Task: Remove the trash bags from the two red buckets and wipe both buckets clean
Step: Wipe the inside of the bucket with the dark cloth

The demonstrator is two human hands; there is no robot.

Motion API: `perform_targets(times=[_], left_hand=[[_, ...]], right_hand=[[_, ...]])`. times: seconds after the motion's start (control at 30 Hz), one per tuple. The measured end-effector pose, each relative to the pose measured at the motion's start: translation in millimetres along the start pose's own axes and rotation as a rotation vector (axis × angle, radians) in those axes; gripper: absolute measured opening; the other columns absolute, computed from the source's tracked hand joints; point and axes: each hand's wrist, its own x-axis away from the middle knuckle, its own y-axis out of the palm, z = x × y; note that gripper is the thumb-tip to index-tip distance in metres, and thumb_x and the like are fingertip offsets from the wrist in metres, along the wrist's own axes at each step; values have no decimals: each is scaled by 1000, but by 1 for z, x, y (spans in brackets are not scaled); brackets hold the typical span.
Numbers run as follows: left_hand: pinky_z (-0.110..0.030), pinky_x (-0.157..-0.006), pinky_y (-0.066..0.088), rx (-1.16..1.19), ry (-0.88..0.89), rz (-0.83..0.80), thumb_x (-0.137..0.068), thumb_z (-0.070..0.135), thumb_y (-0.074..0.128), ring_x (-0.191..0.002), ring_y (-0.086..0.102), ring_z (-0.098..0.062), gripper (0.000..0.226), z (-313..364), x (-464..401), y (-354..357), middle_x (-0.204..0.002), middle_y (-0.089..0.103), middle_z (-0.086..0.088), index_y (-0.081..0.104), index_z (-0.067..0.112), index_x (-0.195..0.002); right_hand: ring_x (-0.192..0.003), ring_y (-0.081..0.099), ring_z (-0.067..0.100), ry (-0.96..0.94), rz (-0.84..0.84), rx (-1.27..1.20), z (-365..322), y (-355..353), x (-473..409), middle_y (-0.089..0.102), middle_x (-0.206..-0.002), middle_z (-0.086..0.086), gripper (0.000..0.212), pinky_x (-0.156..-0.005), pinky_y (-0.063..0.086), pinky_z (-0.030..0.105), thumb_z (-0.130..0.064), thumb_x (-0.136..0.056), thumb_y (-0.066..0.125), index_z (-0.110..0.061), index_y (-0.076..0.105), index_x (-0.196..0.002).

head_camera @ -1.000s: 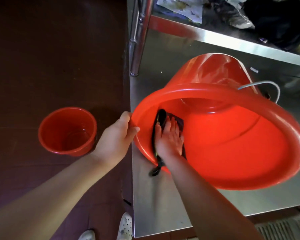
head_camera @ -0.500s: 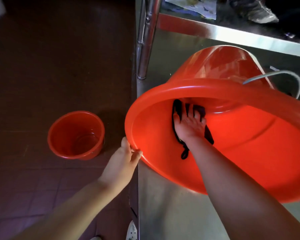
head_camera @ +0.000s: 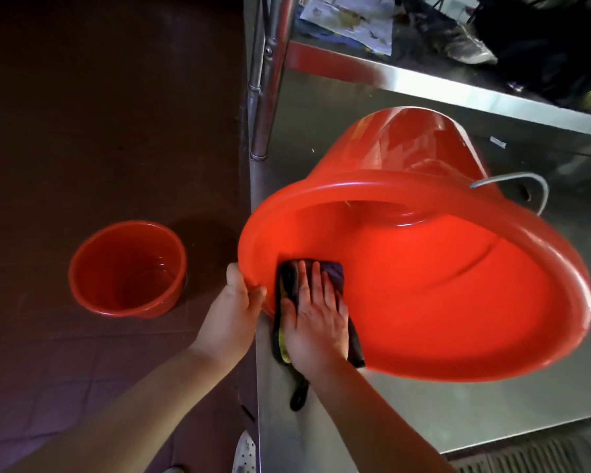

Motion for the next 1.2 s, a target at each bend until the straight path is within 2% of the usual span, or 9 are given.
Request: perform_targets(times=[0.1,0.27,0.37,0.47,0.6,0.8,0.9,1.03,1.2], left_hand=[[-39,-68,48,-43,62,49,-95,18,51,-72,60,-15,17,4,-7,-14,-77,57,4,34,23,-93],[-23,-78,51,82,152,40,-95,22,52,-91,62,2,14,8,-18,-38,-94,65,11,44,27,-105],[-21,-80,49,86,165,61,-94,28,50,-94,61,3,15,8,-19,-38,-96,64,12,45,27,-108],[-23,-82,50,150,105,109,-91,33,51,-95,62,-2,19,0,-18,-29,-97,64,9,49,22,-107],[-39,-91,53,265,-117,-86,-94,8,54,-99,64,-11,21,-18,-10,-7,-104,65,-3,48,13,-113],[-17,-75,55,392,-147,-78,-97,3,44,-97,62,5,31,-23,-6,8,-110,60,5,44,27,-115],[-26,-78,57,460,-173,-48,-96,-2,43,-96,65,-2,35,-19,-3,10,-111,62,-1,44,29,-113],[-51,-86,53,393,-146,-26,-95,0,46,-97,65,-27,27,-19,7,1,-104,64,-12,43,16,-118],[-45,-85,55,244,-57,2,-95,8,49,-88,67,-10,16,-16,18,-25,-91,66,3,46,18,-107]], right_hand=[[-144,13,15,40,-35,-9,9,5,-43,10,-160,-4,63,-114,6,37,-52,-93,16,-30,6,-151],[-144,16,18,87,-9,-11,36,5,-123,18,-158,-2,62,-114,12,40,-53,-95,23,-27,15,-151],[-143,20,20,119,-9,41,53,5,-154,20,-157,-1,62,-113,14,43,-53,-93,21,-27,18,-150],[-141,23,21,109,14,105,57,8,-167,22,-157,1,62,-111,17,44,-54,-93,22,-27,20,-149],[-144,17,21,106,-24,153,52,9,-168,19,-158,3,62,-112,13,44,-53,-95,19,-26,17,-150],[-146,12,19,93,-27,60,18,8,-102,15,-159,3,62,-115,8,43,-51,-96,19,-23,13,-151],[-146,12,19,11,-16,16,-8,7,-40,12,-159,3,67,-115,8,40,-54,-91,10,-23,10,-151],[-143,23,21,-49,5,2,-22,1,4,21,-157,5,69,-114,16,39,-52,-89,10,-23,16,-151],[-145,11,16,-56,-43,-19,-10,2,-31,10,-160,1,64,-116,4,36,-51,-95,17,-25,4,-152]])
